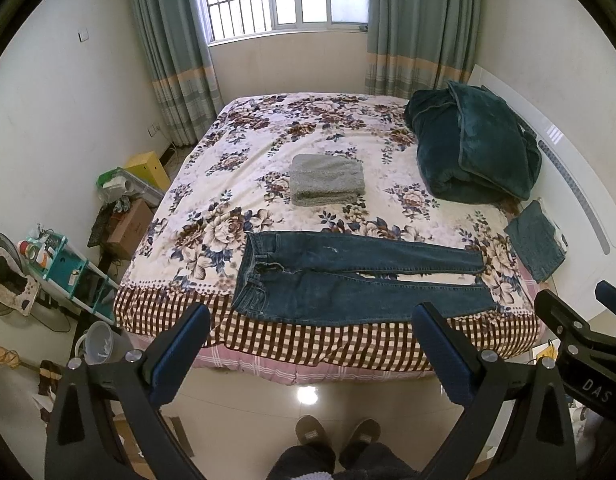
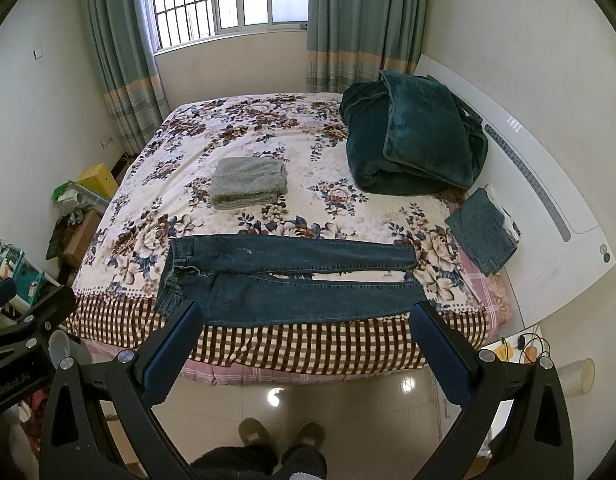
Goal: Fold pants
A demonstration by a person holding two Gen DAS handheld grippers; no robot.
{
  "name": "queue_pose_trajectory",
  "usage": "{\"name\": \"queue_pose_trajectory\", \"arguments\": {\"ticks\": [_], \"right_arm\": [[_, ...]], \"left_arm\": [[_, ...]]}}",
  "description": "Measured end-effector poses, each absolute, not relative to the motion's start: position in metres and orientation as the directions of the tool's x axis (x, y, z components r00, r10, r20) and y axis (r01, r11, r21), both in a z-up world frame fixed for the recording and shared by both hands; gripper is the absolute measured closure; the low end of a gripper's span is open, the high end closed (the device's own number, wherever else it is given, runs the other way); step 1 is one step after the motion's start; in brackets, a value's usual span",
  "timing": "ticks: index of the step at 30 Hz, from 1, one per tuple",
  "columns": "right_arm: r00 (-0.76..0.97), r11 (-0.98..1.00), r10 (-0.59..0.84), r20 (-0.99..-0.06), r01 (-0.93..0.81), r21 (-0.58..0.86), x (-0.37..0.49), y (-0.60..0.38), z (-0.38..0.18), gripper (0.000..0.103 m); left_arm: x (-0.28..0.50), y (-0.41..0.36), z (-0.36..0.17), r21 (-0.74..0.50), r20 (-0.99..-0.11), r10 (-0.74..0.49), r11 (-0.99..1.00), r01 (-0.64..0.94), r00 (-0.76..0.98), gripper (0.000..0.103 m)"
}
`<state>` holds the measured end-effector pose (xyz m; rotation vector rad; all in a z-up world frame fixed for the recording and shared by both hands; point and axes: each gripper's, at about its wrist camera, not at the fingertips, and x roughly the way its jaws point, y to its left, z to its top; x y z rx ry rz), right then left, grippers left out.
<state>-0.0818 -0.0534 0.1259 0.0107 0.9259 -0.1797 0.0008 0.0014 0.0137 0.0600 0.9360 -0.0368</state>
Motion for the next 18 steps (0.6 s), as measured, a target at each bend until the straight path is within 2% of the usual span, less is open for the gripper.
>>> {"name": "queue_pose_trajectory", "arguments": {"ticks": [18], "right_arm": [[0.587,0.986,-0.144,-0.797,0.156,-0.064,-0.0813,-0.0561,0.1261,0.000]], "left_arm": [[0.0034,0.0009,0.0136,0.040,-0.809,-0.001,0.998,0.057,0.588,0.000]]}}
